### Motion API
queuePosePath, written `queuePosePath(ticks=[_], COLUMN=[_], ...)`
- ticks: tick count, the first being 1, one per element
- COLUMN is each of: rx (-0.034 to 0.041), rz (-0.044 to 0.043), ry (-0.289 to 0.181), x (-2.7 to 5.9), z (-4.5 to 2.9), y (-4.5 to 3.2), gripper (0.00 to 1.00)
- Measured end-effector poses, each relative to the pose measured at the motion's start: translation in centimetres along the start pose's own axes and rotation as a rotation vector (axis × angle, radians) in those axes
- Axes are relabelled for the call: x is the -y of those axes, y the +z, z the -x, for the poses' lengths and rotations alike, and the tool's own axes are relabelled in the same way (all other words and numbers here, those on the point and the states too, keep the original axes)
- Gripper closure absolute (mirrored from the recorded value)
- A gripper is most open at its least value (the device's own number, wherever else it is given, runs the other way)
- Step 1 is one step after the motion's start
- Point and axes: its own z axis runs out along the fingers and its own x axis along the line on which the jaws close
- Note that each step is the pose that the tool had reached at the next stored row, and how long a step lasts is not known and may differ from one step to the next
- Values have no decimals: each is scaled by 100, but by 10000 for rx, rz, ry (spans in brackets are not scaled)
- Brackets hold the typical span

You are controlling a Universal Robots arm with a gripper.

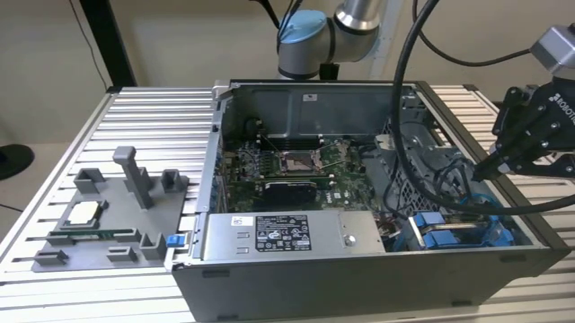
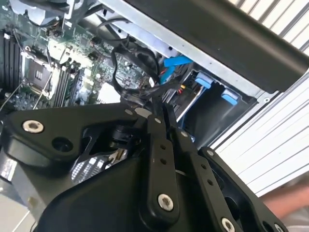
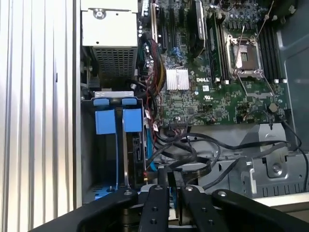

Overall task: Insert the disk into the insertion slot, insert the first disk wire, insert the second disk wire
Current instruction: 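Insert the second disk wire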

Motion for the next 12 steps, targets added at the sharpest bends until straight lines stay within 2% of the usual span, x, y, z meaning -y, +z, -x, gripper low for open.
queuePosePath(ticks=[12], rx=[-1], rz=[0], ry=[0], x=[-89], z=[28], y=[22], gripper=[100])
